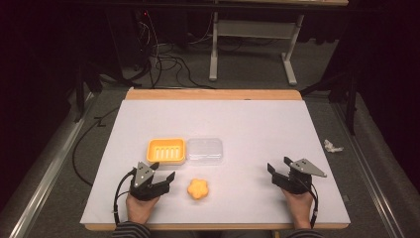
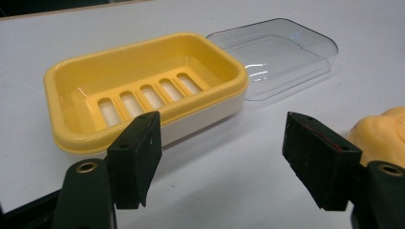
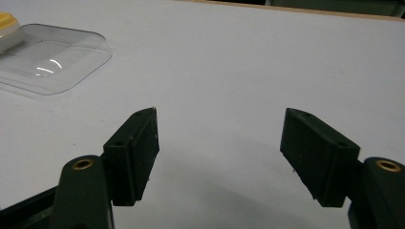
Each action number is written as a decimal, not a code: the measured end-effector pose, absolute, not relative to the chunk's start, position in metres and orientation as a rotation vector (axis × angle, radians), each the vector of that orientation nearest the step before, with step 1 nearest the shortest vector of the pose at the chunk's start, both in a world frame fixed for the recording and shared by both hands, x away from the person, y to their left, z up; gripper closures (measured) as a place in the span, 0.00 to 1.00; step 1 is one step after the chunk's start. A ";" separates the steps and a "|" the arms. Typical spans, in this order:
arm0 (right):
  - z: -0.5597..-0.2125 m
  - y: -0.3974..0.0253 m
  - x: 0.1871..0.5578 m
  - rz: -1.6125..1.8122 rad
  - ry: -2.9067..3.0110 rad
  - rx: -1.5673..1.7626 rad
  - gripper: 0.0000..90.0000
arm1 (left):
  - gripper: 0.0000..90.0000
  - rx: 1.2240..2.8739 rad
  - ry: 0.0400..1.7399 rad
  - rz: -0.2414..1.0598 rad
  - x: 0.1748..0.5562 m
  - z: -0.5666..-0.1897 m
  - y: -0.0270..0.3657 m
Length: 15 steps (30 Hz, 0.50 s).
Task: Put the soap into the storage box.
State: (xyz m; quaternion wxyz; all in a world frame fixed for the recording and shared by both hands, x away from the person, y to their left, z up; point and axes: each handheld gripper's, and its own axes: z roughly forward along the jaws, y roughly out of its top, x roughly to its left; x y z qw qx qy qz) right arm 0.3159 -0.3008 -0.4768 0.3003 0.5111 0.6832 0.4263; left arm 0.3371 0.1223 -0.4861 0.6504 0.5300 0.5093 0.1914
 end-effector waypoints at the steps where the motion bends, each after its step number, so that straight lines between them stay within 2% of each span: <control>1: -0.477 -0.301 0.316 1.131 1.816 1.357 0.33 | 0.34 1.206 1.155 0.436 0.337 -0.486 0.122; 15: -0.477 -0.300 0.317 1.104 1.824 1.354 0.33 | 0.33 1.172 1.157 0.422 0.337 -0.485 0.125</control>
